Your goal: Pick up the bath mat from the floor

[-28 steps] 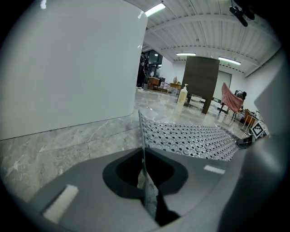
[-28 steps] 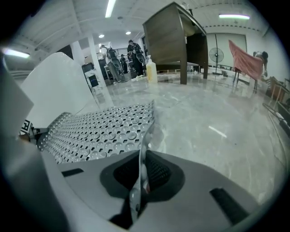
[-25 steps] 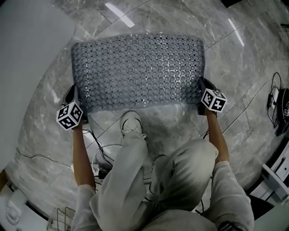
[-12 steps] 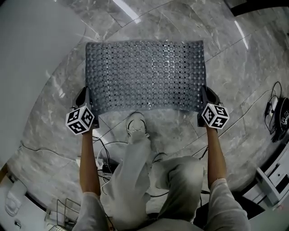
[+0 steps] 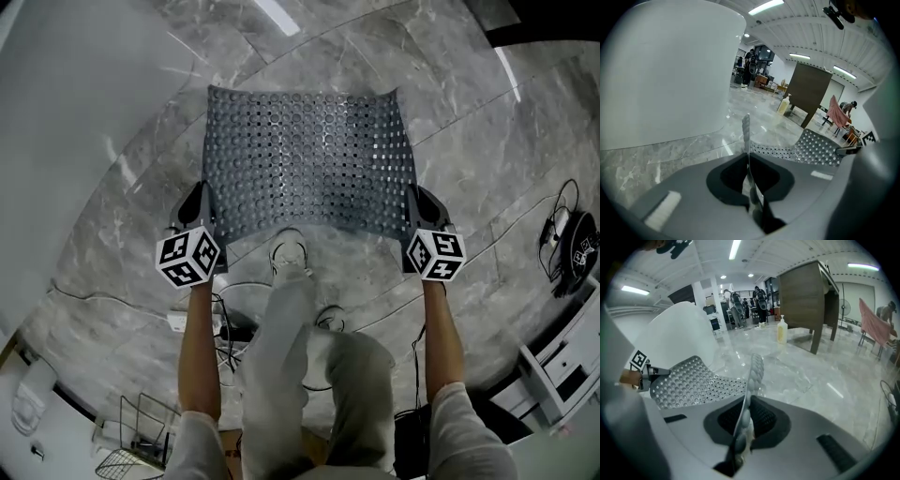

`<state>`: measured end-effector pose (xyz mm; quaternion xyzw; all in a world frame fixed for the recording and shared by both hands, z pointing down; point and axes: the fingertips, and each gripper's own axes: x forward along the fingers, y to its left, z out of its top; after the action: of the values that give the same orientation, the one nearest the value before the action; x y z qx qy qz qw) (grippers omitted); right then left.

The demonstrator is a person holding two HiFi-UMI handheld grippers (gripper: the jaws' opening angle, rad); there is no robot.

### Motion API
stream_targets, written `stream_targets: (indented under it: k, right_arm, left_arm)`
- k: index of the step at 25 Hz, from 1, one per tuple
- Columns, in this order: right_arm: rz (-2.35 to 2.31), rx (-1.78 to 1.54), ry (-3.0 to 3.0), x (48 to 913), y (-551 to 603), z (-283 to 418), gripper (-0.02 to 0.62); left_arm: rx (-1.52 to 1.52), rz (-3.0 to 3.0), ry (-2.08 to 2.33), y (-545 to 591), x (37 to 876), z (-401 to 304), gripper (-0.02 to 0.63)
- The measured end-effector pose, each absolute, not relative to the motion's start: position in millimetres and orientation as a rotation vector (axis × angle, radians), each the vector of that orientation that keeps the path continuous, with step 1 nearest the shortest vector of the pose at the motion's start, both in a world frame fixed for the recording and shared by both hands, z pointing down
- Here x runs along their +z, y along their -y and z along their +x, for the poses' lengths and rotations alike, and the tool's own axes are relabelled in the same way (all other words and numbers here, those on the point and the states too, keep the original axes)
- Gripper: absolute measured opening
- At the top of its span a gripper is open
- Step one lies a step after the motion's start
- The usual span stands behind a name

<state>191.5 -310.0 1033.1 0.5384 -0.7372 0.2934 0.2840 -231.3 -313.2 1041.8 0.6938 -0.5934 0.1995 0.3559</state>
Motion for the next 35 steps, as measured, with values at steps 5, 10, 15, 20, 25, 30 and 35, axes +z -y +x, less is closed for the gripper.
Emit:
stream_targets:
  k: [5,10,15,20,25,30,35]
  right_arm:
    - [1.427,0.793,1.985,995,319,169,0.025]
    - [1.383,0.771,2.011,938,323,153,0.025]
    - [1.327,0.723,2.04,882,327,136,0.025]
    - [1.355,0.713,2.065,818,340,128,0.025]
    - [1.387,0.685,2.104,747,352,129,0.025]
    - [1.387,0.663,2.111,677,346,127,0.025]
    - [1.45,0.657,2.13,615,341,123,0.025]
  left_arm:
    - [0.563,1.85,1.481,321,1005,-217,0.026]
    - [0.579,1.901,1.448,329,955,-200,0.026]
    - [0.541,1.904,1.438,331,906,-192,0.026]
    - [0.487,1.902,1.457,336,845,-190,0.026]
    - [0.442,1.923,1.473,341,773,-181,0.026]
    - [0.419,1.946,1.445,335,703,-167,0.026]
    - [0.387,1.996,1.436,342,642,-160,0.026]
